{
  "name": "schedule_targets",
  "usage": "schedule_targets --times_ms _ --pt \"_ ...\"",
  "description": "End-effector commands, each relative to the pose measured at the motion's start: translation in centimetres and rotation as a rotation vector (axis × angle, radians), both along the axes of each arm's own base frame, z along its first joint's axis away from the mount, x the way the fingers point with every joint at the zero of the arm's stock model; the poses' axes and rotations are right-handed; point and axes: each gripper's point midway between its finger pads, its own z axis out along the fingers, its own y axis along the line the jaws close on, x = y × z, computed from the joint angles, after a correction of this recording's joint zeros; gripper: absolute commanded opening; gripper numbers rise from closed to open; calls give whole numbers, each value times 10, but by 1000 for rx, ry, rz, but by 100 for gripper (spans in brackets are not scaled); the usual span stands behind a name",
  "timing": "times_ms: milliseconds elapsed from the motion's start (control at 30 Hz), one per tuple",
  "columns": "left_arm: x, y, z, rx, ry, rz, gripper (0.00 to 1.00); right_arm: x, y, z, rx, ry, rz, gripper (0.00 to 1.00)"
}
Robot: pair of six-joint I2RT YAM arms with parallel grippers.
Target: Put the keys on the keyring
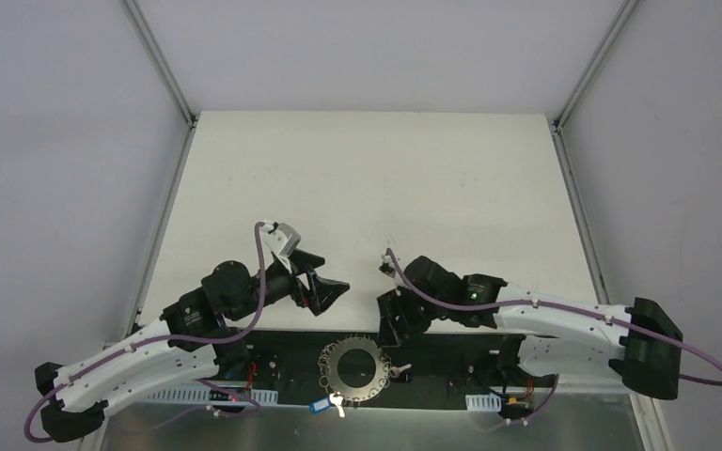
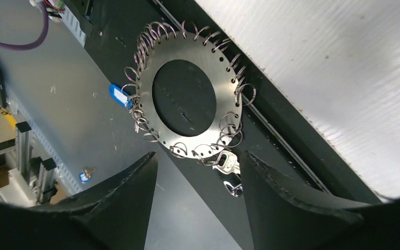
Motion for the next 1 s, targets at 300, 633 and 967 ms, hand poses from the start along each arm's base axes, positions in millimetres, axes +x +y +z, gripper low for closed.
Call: schedule_targets --times_ms 300,633,967 --pt "-2 3 5 -38 21 12 99 7 33 -44 -5 94 -65 62" --pt "-2 3 2 -24 24 15 99 19 41 -75 -50 -15 -50 61" --pt "0 0 0 -13 36 15 99 3 50 -85 -35 -12 25 61"
